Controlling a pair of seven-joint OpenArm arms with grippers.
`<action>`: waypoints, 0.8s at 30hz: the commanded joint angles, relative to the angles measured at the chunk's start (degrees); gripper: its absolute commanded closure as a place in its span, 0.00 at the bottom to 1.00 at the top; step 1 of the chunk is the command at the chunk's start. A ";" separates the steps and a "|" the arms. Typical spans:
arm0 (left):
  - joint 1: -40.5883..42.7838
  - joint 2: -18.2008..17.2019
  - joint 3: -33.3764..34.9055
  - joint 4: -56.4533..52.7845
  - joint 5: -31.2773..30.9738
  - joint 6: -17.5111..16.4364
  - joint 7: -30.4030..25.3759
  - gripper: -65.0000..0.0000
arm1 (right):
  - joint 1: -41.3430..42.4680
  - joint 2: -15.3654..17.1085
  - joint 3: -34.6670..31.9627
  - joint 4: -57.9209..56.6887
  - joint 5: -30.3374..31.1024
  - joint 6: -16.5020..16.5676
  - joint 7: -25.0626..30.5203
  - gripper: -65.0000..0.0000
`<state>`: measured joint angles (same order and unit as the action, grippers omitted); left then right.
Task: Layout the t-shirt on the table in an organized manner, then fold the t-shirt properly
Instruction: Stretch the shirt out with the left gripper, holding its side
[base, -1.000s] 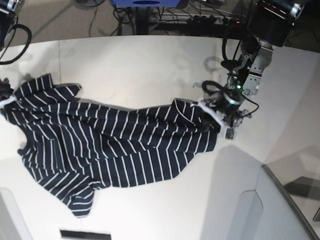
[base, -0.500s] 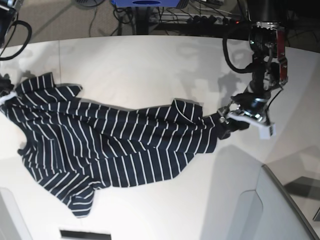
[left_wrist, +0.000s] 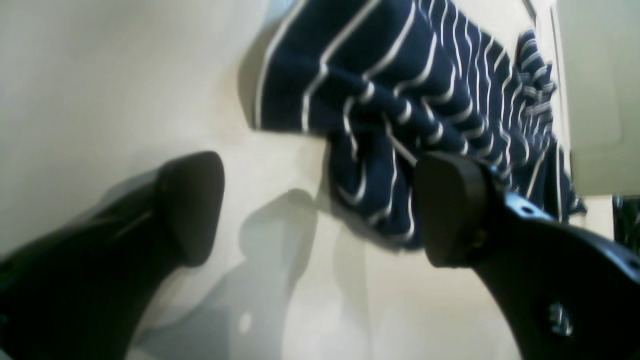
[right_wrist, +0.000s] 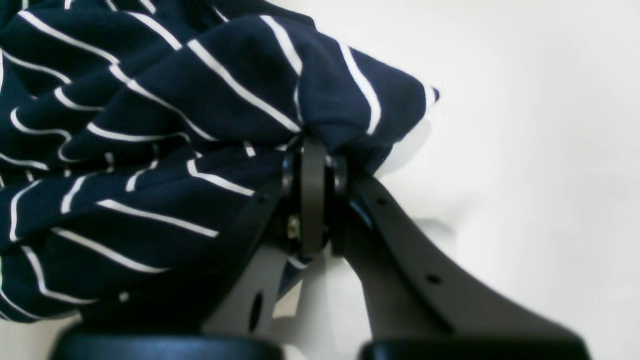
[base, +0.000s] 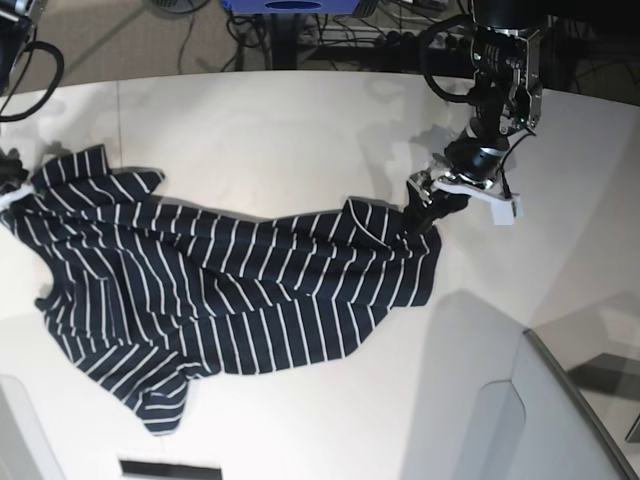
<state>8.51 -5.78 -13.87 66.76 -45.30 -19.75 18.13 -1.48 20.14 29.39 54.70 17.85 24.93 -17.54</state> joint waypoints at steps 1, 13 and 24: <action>-0.21 -0.06 -0.07 -0.26 -0.11 0.01 -0.42 0.14 | 0.73 1.44 0.28 0.91 0.57 0.17 1.23 1.00; -6.27 0.02 -0.07 -7.20 0.07 0.01 -1.30 0.14 | 0.73 1.53 0.28 0.64 0.57 0.17 1.23 1.00; -10.32 0.11 0.64 -11.25 0.16 0.01 -1.30 0.15 | 0.73 1.53 0.28 0.64 0.57 0.17 1.23 1.00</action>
<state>-1.61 -5.54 -13.39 55.35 -45.52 -20.99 15.79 -1.48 20.16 29.39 54.63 17.80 24.91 -17.54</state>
